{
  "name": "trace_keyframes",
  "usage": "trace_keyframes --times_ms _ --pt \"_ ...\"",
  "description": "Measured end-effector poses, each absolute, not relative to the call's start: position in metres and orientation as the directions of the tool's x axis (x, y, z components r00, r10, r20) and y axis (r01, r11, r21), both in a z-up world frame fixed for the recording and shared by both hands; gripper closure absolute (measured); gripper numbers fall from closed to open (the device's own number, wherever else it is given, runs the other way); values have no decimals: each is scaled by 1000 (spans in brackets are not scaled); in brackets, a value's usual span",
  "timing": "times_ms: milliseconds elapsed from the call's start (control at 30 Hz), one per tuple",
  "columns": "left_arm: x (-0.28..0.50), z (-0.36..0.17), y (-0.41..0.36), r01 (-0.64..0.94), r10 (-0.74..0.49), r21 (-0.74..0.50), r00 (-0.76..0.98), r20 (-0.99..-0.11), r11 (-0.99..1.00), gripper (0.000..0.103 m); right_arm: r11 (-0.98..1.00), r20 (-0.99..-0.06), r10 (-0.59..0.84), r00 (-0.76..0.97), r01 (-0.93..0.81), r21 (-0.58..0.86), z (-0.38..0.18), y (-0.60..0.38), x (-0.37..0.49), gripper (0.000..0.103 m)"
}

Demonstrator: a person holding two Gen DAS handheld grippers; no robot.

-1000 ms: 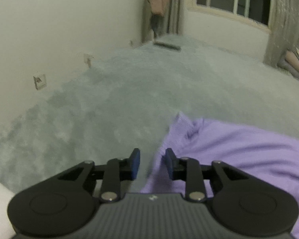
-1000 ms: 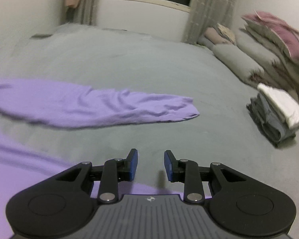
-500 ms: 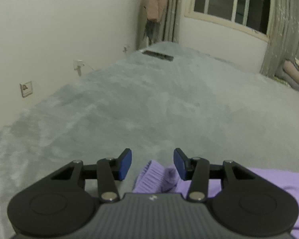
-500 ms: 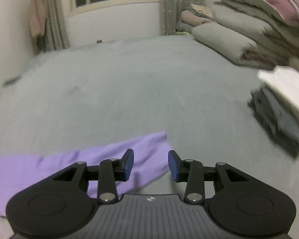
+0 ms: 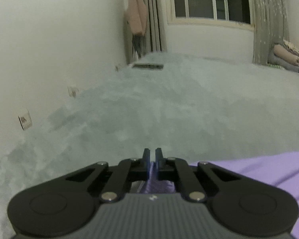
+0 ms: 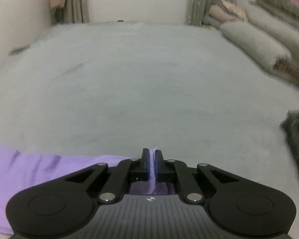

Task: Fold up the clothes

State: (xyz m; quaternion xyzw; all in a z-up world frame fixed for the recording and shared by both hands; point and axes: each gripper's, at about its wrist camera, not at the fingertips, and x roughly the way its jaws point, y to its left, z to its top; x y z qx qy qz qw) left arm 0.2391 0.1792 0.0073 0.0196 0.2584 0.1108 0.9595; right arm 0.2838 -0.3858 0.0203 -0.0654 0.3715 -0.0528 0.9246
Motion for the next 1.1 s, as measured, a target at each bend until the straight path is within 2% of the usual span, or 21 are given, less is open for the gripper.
trace_keyframes --times_ms 167,300,400,600,800,1000,1100 --pt "232 13 179 -239 249 80 860 -446 968 100 918 -532 -324 783 124 -377 42 -369 268 97" --pt "235 13 188 -265 252 37 853 -457 964 100 880 -443 -396 804 195 -432 53 -367 263 97" --pt "236 12 194 -282 261 25 847 -463 959 100 866 -437 -425 793 215 -452 55 -363 270 97" --pt "232 16 206 -344 299 -22 844 -446 939 100 849 -485 -463 742 215 -482 23 -358 289 97" --pt "233 16 214 -370 308 -54 837 -452 927 100 858 -394 -462 794 290 -423 33 -362 295 97" --pt "231 18 221 -443 382 -55 823 -422 895 103 843 -373 -477 796 296 -449 39 -356 302 97" --pt "231 18 224 -439 361 -90 826 -433 894 103 833 -311 -492 813 336 -440 39 -355 299 97"
